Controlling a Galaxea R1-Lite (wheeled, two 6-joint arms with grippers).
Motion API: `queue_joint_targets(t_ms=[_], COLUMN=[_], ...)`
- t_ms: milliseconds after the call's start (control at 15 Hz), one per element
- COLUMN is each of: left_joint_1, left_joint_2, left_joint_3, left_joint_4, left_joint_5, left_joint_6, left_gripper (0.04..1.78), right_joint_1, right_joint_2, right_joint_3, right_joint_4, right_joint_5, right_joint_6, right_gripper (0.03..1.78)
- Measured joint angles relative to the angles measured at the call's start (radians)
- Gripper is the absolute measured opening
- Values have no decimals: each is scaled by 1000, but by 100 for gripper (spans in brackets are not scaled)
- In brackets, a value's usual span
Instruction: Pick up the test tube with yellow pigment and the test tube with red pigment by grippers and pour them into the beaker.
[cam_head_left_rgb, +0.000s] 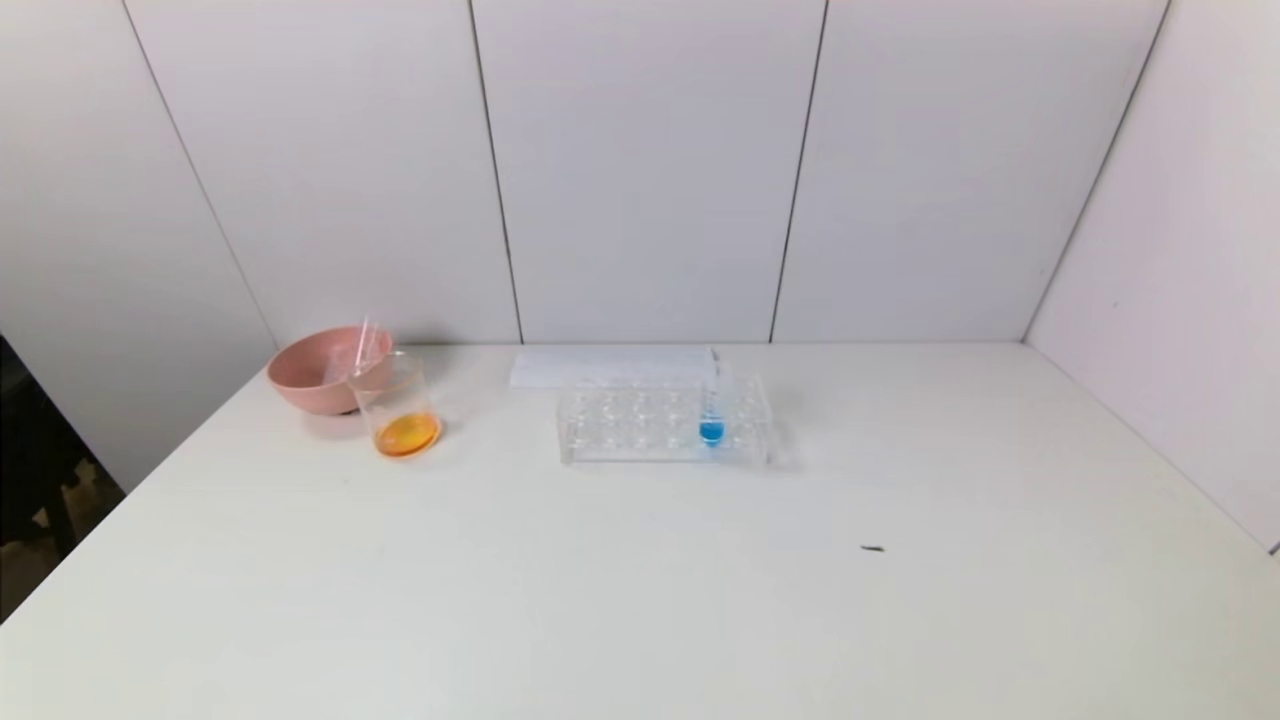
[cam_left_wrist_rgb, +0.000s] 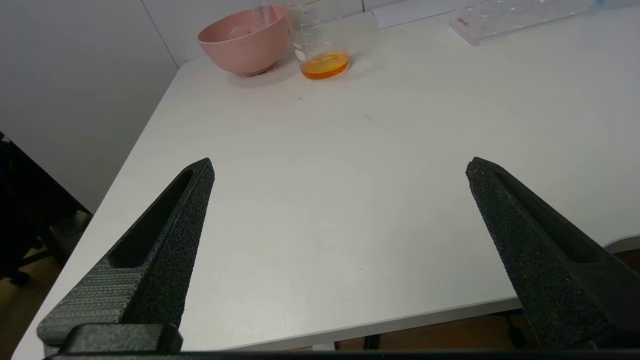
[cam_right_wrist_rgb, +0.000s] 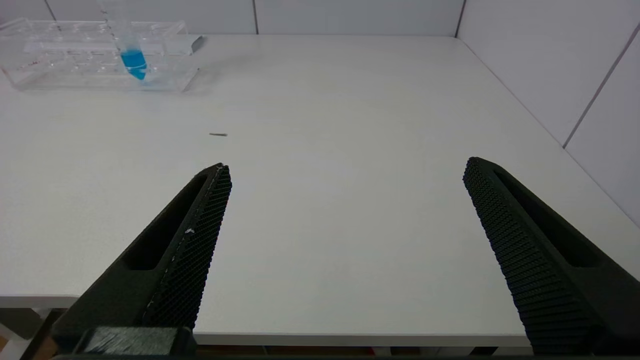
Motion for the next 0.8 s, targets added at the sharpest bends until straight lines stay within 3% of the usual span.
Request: queue_joint_targets(t_ms=[267,800], left_joint_1=[0,0], left_joint_2=[0,0], left_joint_3=[0,0], left_joint_4=[13,13], left_joint_5=[9,9], left_joint_6=[-104,-107], left_gripper=[176,176], right_joint_1=[0,0], right_joint_2=[0,0], right_joint_3=[0,0], right_joint_4=[0,0], right_joint_5=[0,0], right_joint_6=[0,-3], right_gripper=[170,170])
